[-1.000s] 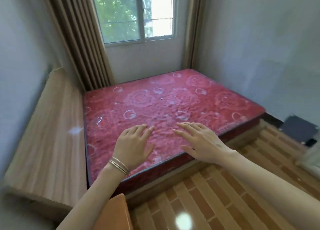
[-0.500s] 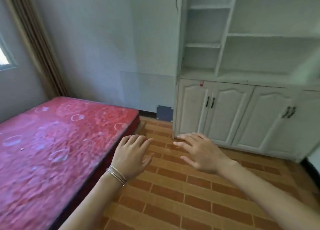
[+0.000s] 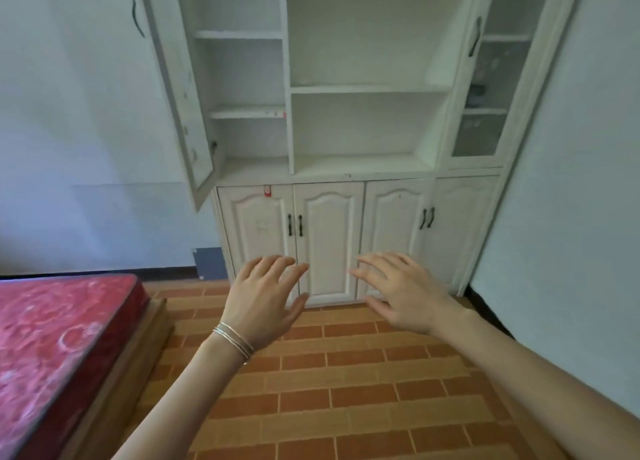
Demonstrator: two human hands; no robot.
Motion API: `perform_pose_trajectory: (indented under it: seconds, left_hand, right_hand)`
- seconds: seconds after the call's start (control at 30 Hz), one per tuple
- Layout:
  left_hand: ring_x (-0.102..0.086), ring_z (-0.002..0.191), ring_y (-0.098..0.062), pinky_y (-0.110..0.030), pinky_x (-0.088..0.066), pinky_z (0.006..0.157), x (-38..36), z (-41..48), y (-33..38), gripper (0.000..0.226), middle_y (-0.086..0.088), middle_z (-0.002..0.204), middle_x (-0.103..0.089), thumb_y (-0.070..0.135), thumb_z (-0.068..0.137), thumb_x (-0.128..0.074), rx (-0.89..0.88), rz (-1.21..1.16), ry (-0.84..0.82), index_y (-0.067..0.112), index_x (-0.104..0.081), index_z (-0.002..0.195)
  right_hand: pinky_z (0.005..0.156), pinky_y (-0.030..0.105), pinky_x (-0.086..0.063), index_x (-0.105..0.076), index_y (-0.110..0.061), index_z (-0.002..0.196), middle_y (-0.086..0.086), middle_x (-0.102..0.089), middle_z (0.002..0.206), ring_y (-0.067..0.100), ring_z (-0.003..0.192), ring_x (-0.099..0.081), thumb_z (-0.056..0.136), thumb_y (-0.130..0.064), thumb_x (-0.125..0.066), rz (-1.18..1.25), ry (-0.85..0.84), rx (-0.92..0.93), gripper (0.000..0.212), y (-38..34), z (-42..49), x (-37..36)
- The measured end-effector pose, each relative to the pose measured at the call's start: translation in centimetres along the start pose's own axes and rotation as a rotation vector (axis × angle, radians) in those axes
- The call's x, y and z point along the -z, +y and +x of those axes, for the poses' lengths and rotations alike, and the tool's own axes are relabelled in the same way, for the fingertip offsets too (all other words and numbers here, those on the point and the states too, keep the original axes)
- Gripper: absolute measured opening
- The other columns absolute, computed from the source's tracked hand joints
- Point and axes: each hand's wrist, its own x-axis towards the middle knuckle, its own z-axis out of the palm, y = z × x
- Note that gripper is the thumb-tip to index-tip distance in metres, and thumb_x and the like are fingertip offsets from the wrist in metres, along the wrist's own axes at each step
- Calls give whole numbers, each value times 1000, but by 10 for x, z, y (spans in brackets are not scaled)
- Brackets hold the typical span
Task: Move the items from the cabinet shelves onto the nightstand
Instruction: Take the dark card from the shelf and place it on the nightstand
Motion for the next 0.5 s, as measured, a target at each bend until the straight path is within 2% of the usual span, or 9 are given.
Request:
perform_pose_trajectory:
  seconds: [0.1, 0.27, 0.4, 0.5]
  left_hand:
    - [-57, 108, -21, -40, -45, 92, -23, 45, 23, 49, 0, 116, -62, 48, 86, -37, -85, -43, -6, 23, -56, 123]
    - [-59, 106, -22, -40, -46, 91, -72, 111, 58, 47, -1, 117, -62, 47, 85, -38, -197, -113, -18, 23, -58, 120]
    - [-59, 106, -23, -41, -47, 91, -111, 171, 71, 48, -2, 118, -62, 48, 86, -37, -288, -147, -10, 23, -58, 121]
    - [-59, 105, -23, -40, -46, 91, -131, 230, 75, 48, -2, 117, -62, 48, 85, -38, -325, -177, 18, 22, -58, 121]
  right_hand:
    - [98, 37, -41, -53, -24, 126, 3, -57, 127, 20, 116, -53, 85, -39, -52, 4, -5, -72, 43, 38, -13, -13]
    - [99, 36, -39, -53, -24, 127, 2, -55, 130, 20, 118, -51, 87, -42, -44, -7, -26, -182, 44, 95, -25, -41]
    - [99, 38, -40, -52, -23, 128, 3, -55, 131, 21, 118, -51, 84, -37, -56, -32, -30, -269, 46, 151, -19, -58]
    - [101, 39, -38, -49, -23, 130, 5, -52, 134, 23, 121, -49, 86, -36, -53, -44, -47, -307, 47, 196, -2, -59]
